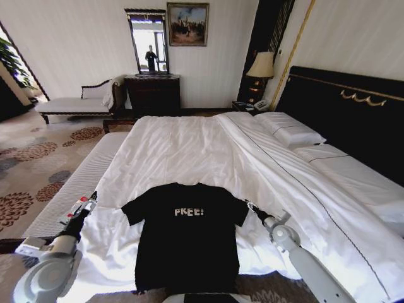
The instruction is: Fold the clothes on the bed.
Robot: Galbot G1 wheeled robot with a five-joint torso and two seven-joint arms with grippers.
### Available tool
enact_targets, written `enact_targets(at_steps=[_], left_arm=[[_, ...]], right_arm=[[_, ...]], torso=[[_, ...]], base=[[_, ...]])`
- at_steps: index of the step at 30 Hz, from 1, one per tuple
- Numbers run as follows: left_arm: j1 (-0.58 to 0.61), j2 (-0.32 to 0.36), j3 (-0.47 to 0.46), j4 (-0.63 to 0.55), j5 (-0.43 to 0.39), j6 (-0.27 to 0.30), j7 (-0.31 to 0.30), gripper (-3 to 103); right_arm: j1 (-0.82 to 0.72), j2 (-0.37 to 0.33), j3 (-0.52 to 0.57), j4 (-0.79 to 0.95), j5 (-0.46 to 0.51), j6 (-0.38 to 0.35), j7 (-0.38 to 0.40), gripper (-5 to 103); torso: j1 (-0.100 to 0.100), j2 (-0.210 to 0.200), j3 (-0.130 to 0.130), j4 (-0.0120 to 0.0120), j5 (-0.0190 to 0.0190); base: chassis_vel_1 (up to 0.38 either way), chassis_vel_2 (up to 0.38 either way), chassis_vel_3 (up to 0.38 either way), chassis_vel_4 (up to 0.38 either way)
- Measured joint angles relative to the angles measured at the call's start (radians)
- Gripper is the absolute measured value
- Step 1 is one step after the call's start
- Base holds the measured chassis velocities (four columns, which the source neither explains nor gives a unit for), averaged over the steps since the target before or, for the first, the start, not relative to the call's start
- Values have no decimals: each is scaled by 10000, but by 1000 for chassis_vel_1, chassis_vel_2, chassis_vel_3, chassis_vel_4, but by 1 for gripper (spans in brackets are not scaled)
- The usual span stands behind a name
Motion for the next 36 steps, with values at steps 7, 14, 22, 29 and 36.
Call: enact_targets(at_steps=[7, 14, 22, 29, 36], left_arm=[[48, -61, 18, -27, 57, 0, -14, 100], [84, -117, 49, 4, 165, 0, -19, 100], [96, -146, 63, 99, 278, -18, -32, 100], [124, -166, 87, -23, 228, -38, -35, 100], [-44, -42, -65, -102, -76, 64, -168, 100]], right_arm=[[-154, 17, 22, 62, -76, 56, -19, 40], [-302, 20, 67, 255, -126, 98, -32, 14], [-580, -16, 148, 739, -199, 139, -30, 0], [-623, -58, 152, 1074, -326, 385, -1, 0], [-694, -125, 42, 2443, -138, 677, 51, 0]], torso=[[0, 0, 0, 0, 0], [0, 0, 0, 1, -1], [0, 0, 0, 0, -1], [0, 0, 0, 0, -1], [0, 0, 0, 0, -2]], base=[[0, 0, 0, 0], [0, 0, 0, 0], [0, 0, 0, 0], [0, 0, 0, 0], [0, 0, 0, 0]])
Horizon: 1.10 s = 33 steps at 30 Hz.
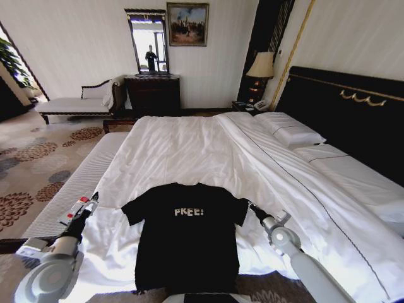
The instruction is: Fold the clothes on the bed.
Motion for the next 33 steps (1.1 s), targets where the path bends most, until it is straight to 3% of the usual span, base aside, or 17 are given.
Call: enact_targets(at_steps=[11, 33], left_arm=[[-51, 19, 39, 568, 218, -31, -1, 100], [-203, -90, 280, 973, 631, -115, -13, 100]], right_arm=[[785, 122, -967, 966, 192, -99, 286, 0], [2490, 1504, -2984, -1036, -464, 34, 318, 0]], torso=[[0, 0, 0, 2, -1], [0, 0, 1, 1, 0]], base=[[0, 0, 0, 0], [0, 0, 0, 0]])
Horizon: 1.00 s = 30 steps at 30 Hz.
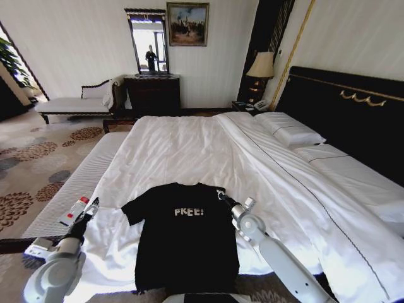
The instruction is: Fold the clothes on the bed.
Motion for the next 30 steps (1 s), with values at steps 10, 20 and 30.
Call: enact_targets(at_steps=[10, 20, 30], left_arm=[[5, -1, -28, 160, 24, -65, 30, 100], [-22, -76, 154, 210, 196, -90, 38, 100], [30, -86, 168, 216, 208, -143, 60, 100]], right_arm=[[174, 152, -482, -439, -470, 31, -222, 0], [-545, -613, -433, 998, -1117, 753, -2899, 30], [-631, -1227, 584, 1223, 1065, -246, 1165, 68]], torso=[[0, 0, 0, 2, 2], [-1, 0, -1, 0, 1], [1, 0, -1, -1, 1]], base=[[0, 0, 0, 0], [0, 0, 0, 0], [0, 0, 0, 0]])
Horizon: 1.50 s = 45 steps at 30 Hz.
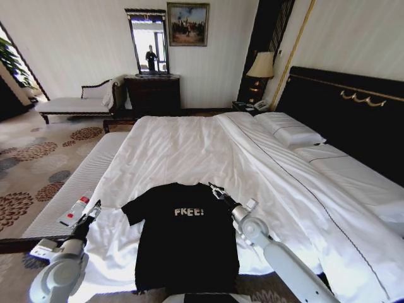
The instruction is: Fold the clothes on the bed.
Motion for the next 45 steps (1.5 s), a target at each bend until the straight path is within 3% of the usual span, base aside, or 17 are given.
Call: enact_targets(at_steps=[1, 3, 11, 19, 23, 35, 39, 40, 43, 45], left_arm=[[4, -2, 3, 1, 0, -2, 2, 100], [18, -26, 33, 1, 6, -12, 4, 100], [28, -17, 64, -49, 16, -17, 3, 100], [2, 17, 34, -72, -10, -16, -21, 100], [2, 16, 51, -77, 6, -17, -28, 100], [11, 53, 19, -38, 19, -17, -35, 100], [-7, 75, 20, -14, 35, -17, -38, 100], [-20, 80, 37, -5, 47, -17, -39, 100], [-51, 81, 79, 12, 92, -17, -41, 100], [-81, 72, 152, 37, 163, -17, -45, 100]], right_arm=[[-13, -23, 30, -1, 81, -93, 185, 68], [-133, -73, 176, 4, 356, -466, 982, 79], [-406, 77, 357, 13, 325, -538, 1297, 100], [-413, -47, 325, -425, 216, -914, 1509, 100], [-381, -198, 368, -778, 352, -1697, 911, 100], [-143, -118, 379, -1672, 284, -1552, 138, 101], [-168, -98, 397, -1731, 260, -1404, -30, 90], [-215, -96, 399, -1731, 209, -1362, -79, 80], [-259, -96, 402, -1731, 138, -1306, -120, 74], [-278, -96, 404, -1729, 71, -1220, -145, 63]], torso=[[0, 0, 0, 0, 0], [0, 0, 0, 0, 1], [-1, 0, 0, 0, 1], [0, 0, 0, 0, 2], [-1, 0, 0, 0, 0], [-1, 0, 0, 0, 1], [-1, 0, 0, 1, 0], [-1, 0, 0, 0, 0], [-1, 0, 0, 0, 0], [-1, 0, 0, 0, 1]], base=[[0, 0, 0, 0], [0, 0, 0, 0], [0, 0, 0, 0], [0, 0, 0, 0], [0, 0, 0, 0], [0, 0, 0, 0], [0, 0, 0, 0], [0, 0, 0, 0], [0, 0, 0, 0], [0, 0, 0, 0]])
